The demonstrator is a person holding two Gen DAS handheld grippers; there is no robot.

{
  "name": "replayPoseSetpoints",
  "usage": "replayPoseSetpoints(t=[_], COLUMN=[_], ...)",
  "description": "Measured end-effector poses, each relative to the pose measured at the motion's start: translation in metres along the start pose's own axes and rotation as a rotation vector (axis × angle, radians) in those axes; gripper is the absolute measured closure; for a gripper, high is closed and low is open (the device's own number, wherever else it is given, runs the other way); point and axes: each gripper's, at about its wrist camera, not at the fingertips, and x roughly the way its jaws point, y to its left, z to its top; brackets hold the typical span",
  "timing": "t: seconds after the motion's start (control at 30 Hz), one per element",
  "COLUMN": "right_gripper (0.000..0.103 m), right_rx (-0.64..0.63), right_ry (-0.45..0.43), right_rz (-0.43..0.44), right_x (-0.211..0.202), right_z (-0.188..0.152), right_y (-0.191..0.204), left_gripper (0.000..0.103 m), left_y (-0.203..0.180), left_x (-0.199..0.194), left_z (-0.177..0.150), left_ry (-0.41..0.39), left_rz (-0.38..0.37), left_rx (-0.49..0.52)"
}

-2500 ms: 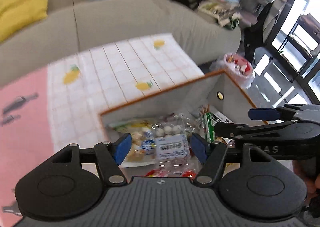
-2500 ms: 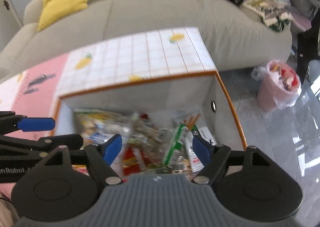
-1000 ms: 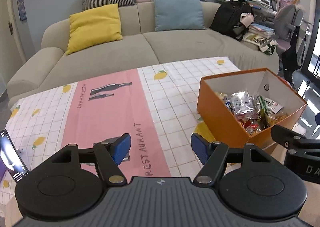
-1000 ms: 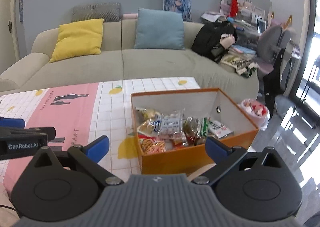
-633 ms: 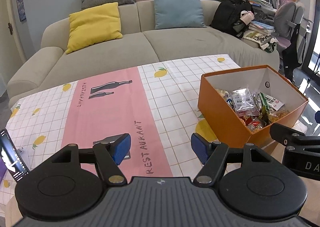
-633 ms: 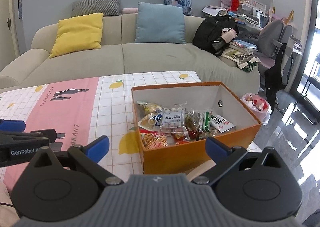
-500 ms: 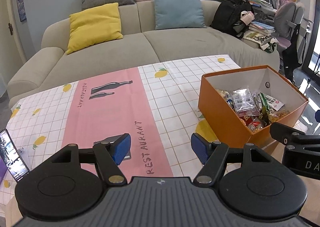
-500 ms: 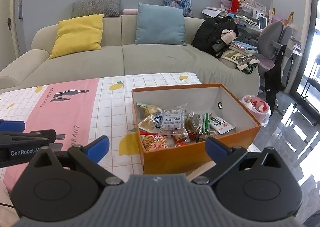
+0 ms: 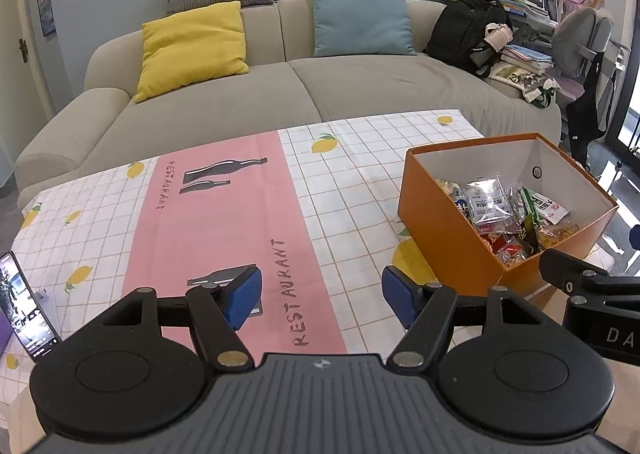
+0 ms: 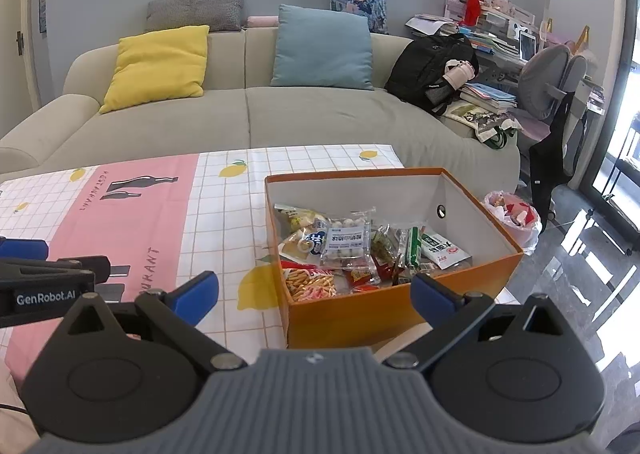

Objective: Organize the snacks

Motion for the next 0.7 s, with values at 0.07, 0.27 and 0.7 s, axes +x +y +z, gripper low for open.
replayPoseSetpoints(t=[0.07, 0.27, 0.7], right_gripper=[0.004, 0.003, 0.003], right_rx=[0.002, 0.006, 0.006], right_ry=[0.004, 0.005, 0.0], right_rz=[-0.001, -0.007, -0.006], right_x=[0.0005, 0.0011, 0.0004], right_z=[-0.0003, -0.0006, -0.001], right_y=[-0.0002, -0.0007, -0.0007], left_gripper=[0.022, 0.022, 0.022], left_y=[-0.0007, -0.0011, -0.0012], left_x=[0.0003, 0.0009, 0.0], left_z=[0.0002, -0.0005, -0.0021], left_ry=[0.001, 0.005, 0.009], left_rz=[0.0, 0.001, -0.001], left_rx=[-0.001, 0.0, -0.007])
